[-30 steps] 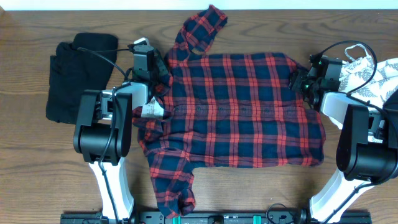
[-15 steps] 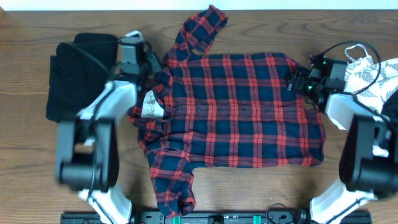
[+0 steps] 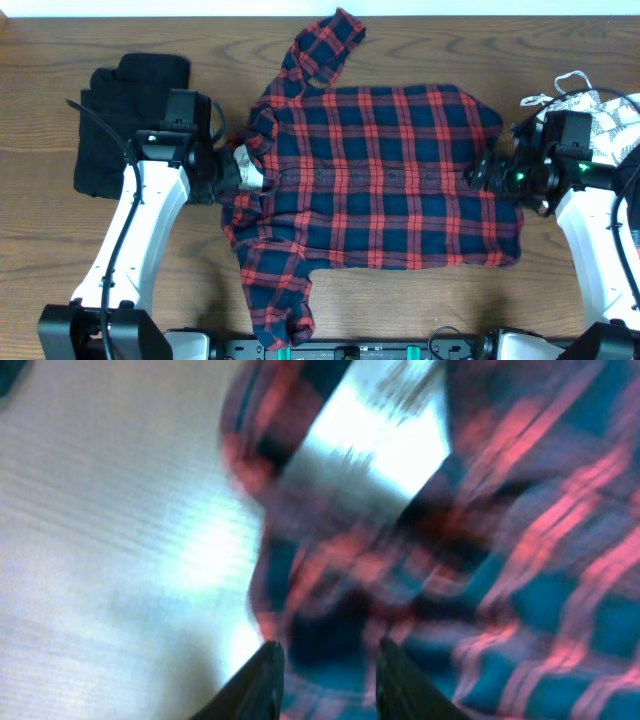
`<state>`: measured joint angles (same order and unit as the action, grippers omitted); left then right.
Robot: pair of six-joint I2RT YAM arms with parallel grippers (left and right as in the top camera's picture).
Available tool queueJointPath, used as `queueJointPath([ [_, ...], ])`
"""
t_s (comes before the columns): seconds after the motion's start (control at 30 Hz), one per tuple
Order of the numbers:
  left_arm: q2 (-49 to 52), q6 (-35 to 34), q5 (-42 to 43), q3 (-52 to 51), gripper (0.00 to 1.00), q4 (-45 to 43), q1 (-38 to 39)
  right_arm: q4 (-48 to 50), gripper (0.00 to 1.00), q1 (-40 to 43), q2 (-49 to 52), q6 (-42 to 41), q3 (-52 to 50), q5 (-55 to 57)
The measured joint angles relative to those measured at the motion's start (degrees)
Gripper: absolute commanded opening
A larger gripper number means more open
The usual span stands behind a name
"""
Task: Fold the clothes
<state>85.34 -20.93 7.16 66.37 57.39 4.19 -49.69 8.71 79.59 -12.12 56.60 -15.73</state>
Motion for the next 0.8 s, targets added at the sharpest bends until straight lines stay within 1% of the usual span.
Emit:
queueJointPath([
  [0.07,0.0,0.0,0.4,-0.3,0.31,5.0,0.0,-4.6,0.99,0.0,0.0,-0.9,-0.1,0.1],
  [0.2,0.0,0.0,2.6,-1.2,0.31,10.2,0.0,-8.6,0.99,0.0,0.0,-3.5,-0.1,0.9],
  [0.3,0.0,0.2,4.1,-2.7,0.30,11.2,0.0,-9.4,0.99,0.0,0.0,-5.6,-0.1,1.9],
  [0.37,0.0,0.7,4.7,-3.8,0.25,11.1,0.0,-9.8,0.99,0.0,0.0,-7.0,-0.1,2.7],
  [0.47,0.0,2.4,5.2,-6.2,0.23,9.0,0.2,-9.8,0.99,0.5,0.0,-9.1,-0.1,3.0],
  [0.57,-0.9,3.2,5.4,-9.7,0.24,3.7,0.2,-9.7,0.99,2.3,0.0,-10.3,-0.6,2.9],
  [0.7,-5.6,3.1,6.0,-16.5,0.24,-2.1,0.2,-9.1,0.99,6.7,0.0,-10.4,-3.4,1.4],
  [0.8,-9.6,3.0,7.5,-20.8,0.25,-4.3,0.2,-8.8,0.99,10.3,0.0,-10.4,-7.4,0.1],
])
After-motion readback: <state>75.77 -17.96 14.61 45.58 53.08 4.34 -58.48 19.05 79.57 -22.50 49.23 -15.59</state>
